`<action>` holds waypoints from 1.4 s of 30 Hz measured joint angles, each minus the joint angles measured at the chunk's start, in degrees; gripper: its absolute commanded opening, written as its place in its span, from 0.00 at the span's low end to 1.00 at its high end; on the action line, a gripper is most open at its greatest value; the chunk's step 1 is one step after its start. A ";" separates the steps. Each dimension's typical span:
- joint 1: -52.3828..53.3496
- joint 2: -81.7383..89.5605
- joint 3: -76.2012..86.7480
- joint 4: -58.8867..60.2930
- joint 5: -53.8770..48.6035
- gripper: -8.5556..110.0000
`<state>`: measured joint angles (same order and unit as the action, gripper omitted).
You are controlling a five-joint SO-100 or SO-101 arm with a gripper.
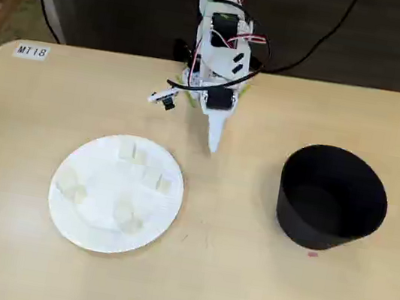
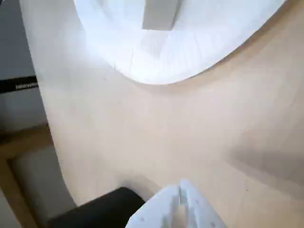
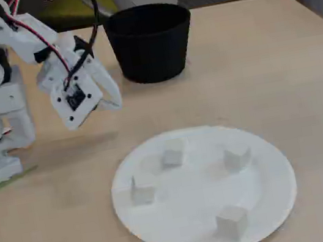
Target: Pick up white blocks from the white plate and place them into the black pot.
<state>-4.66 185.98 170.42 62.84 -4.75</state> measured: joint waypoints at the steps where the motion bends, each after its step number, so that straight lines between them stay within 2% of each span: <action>1: 0.00 0.00 0.00 0.00 0.00 0.05; 4: 3.87 -7.91 -6.06 -1.58 0.70 0.05; 7: 5.36 -30.67 -25.84 -2.20 0.70 0.05; 10: 5.36 -43.24 -31.20 -2.55 0.70 0.05; 22: 5.71 -46.58 -32.70 -2.55 0.53 0.05; 25: 6.06 -46.67 -36.30 -0.97 -3.78 0.05; 27: 8.44 -46.67 -40.43 1.58 -7.03 0.05; 32: 17.23 -55.02 -52.73 6.77 -7.91 0.05; 37: 27.60 -71.72 -67.68 11.95 -5.89 0.06; 39: 31.29 -77.70 -72.77 12.57 -4.66 0.11; 42: 34.80 -83.50 -75.85 11.16 -1.41 0.09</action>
<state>30.15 102.48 94.57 74.00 -6.15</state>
